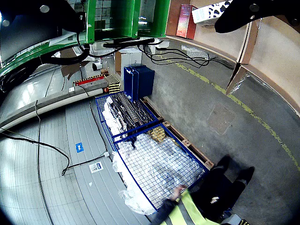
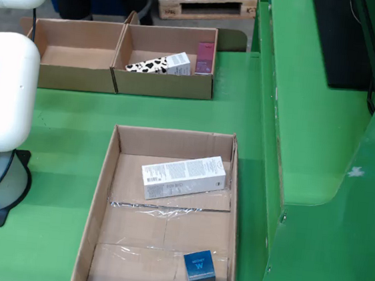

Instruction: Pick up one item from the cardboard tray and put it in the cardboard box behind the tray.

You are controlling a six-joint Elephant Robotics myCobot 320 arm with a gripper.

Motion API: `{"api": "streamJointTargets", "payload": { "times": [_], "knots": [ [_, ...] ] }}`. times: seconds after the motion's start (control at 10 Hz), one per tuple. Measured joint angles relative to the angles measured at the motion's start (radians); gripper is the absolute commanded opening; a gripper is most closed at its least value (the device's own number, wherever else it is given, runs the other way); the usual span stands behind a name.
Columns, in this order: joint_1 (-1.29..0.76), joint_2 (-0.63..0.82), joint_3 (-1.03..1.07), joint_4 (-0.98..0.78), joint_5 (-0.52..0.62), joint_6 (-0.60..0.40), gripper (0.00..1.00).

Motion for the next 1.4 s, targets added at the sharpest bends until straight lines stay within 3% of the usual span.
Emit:
{"api": "streamJointTargets", "payload": {
  "times": [0.3, 0.5, 1.2, 1.4],
  "knots": [
    [-0.012, 0.046, -0.002, -0.026, 0.029, -0.028, 1.0],
    [-0.113, 0.104, 0.0, -0.12, 0.118, 0.023, 1.0],
    [-0.288, 0.061, -0.002, -0.453, 0.456, -0.296, 1.0],
    [-0.29, 0.061, -0.002, -0.486, 0.538, -0.305, 1.0]
  ]
}}
